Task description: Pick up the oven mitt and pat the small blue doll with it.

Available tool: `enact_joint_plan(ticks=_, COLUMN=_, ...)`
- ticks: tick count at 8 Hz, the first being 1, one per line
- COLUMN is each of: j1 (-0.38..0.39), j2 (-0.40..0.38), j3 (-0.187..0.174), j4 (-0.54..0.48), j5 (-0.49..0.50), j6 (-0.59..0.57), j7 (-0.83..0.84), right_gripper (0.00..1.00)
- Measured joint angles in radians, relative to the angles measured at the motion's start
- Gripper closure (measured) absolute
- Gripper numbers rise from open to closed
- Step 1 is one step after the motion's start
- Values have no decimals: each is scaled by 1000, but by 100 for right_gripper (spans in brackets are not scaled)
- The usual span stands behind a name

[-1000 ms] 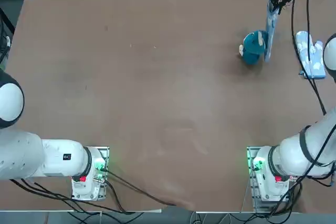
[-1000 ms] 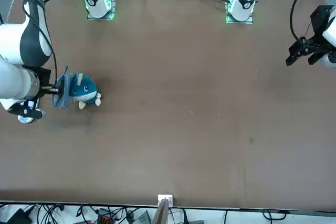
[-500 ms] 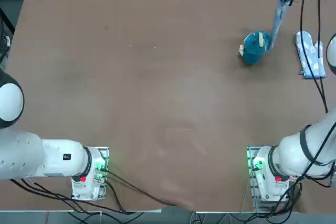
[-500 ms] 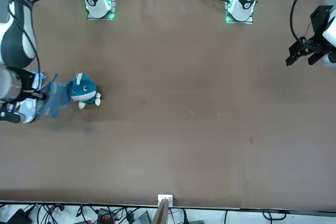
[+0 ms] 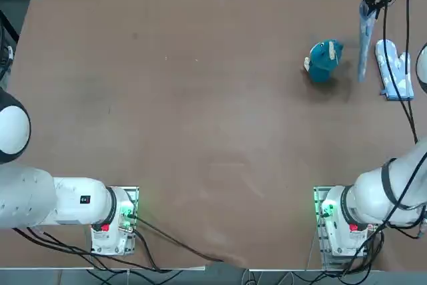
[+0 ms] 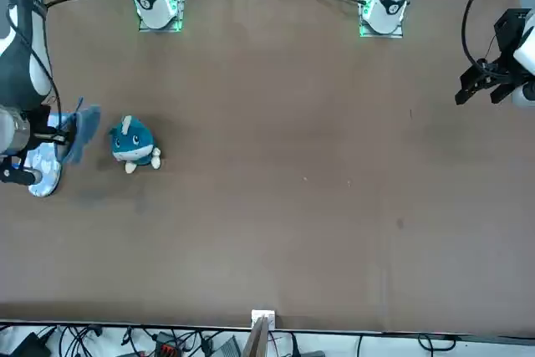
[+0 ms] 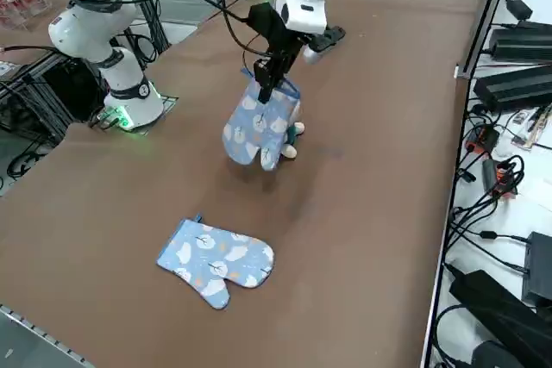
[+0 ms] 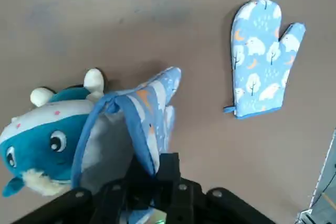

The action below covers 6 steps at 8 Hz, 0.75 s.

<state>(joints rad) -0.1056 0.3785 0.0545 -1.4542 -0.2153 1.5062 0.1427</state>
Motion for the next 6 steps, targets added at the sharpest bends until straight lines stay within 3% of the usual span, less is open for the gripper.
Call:
enact_joint_plan(ticks=3, j1=55, j2=9, j3=9, j4=0, j5=49, j6=8, j7=10, right_gripper=95)
enact_joint_plan(ticks=6, j1=69, j2=14, j3=7, j4=2, j5=53, j6=95, j7=10, right_gripper=95)
